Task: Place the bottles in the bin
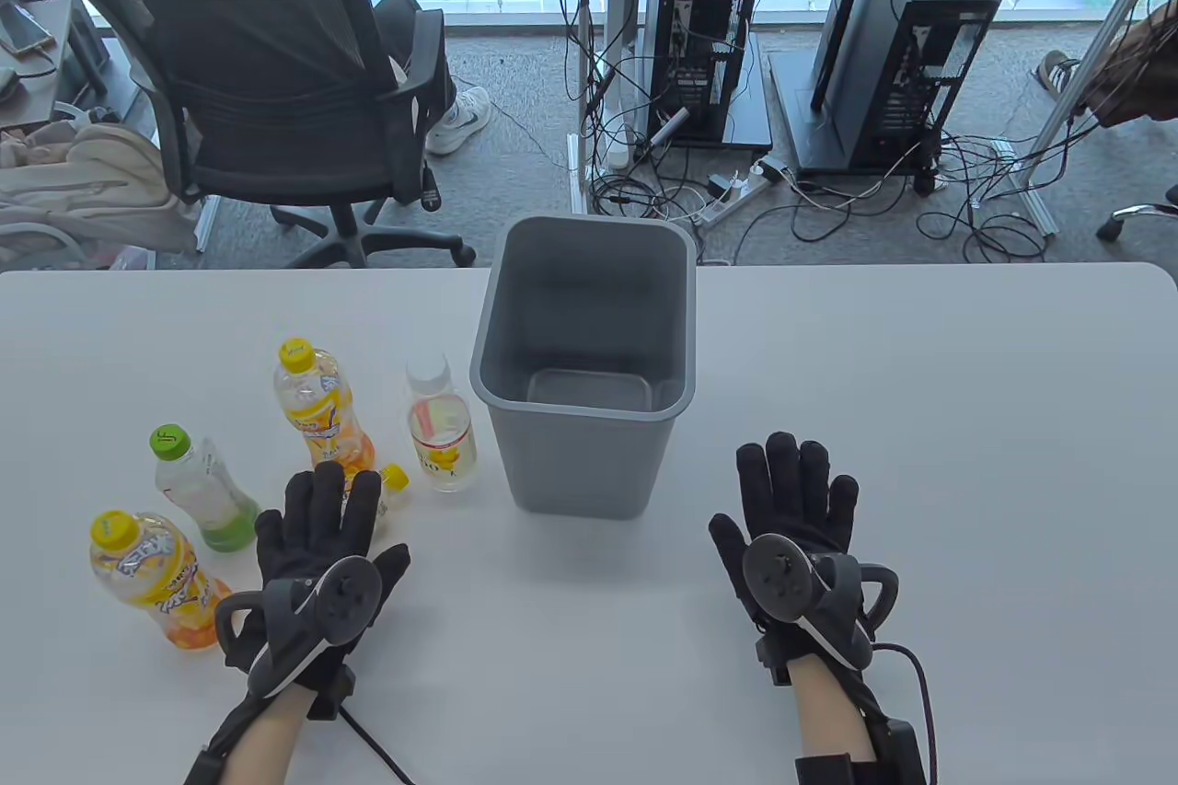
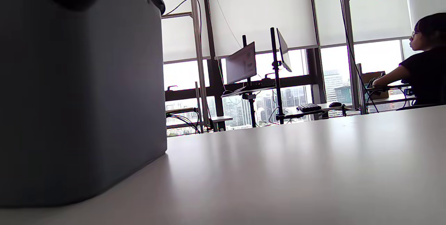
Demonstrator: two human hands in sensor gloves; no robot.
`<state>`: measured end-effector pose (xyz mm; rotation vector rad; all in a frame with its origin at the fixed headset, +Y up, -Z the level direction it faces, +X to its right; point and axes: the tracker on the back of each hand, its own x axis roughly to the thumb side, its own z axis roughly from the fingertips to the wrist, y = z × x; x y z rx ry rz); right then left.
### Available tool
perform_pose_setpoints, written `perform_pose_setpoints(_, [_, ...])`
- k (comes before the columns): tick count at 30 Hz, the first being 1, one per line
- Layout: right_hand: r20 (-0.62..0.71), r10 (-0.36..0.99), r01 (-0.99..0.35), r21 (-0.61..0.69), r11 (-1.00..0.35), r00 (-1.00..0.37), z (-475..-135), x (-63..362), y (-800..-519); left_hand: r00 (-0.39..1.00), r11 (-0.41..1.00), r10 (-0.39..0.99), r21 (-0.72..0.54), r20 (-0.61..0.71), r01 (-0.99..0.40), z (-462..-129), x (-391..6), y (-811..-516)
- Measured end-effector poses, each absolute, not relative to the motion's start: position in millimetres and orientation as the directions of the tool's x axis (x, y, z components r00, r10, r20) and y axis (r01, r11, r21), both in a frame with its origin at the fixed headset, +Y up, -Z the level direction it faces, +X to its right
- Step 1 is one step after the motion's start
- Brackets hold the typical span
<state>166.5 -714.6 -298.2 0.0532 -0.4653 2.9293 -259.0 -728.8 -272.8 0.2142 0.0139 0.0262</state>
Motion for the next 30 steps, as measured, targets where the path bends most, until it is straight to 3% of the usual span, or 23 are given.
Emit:
perform_pose_setpoints(5, [0.053, 0.185, -0.192, -0.295, -0.936, -0.981, -298.6, 168.0, -715.5, 0.998, 0.976, 0.044, 0.214, -0.039, -0.035, -275.1, -261.5, -724.1])
perform_pose_setpoints(9, [0.052, 0.189, -0.196, -0.283, -0.939, -0.981, -298.5, 167.8, -716.4, 0.987, 0.983, 0.061, 0.183, -0.148, -0.033, -290.0, -262.5, -720.6])
perform_pose_setpoints(14, [0.046, 0.210, -0.214, -0.272, -0.938, -0.977, -298.8, 170.9, -715.7, 0.931, 0.974, -0.220, -0.113, -0.291, 0.195, -318.3, -256.2, -728.6])
perform_pose_setpoints(19, [0.041, 0.241, -0.243, -0.266, -0.933, -0.970, -300.8, 174.4, -714.3, 0.916, 0.959, -0.256, -0.199, -0.310, 0.200, -329.2, -261.3, -747.9])
perform_pose_setpoints(26, [0.041, 0.250, -0.252, -0.256, -0.933, -0.967, -301.1, 174.0, -713.8, 0.922, 0.963, -0.263, -0.131, -0.284, 0.234, -322.3, -265.4, -757.1])
perform_pose_setpoints(30, [0.037, 0.254, -0.255, -0.251, -0.934, -0.966, -301.3, 174.2, -714.0, 0.949, 0.985, -0.167, -0.001, -0.268, 0.173, -308.3, -266.3, -730.1])
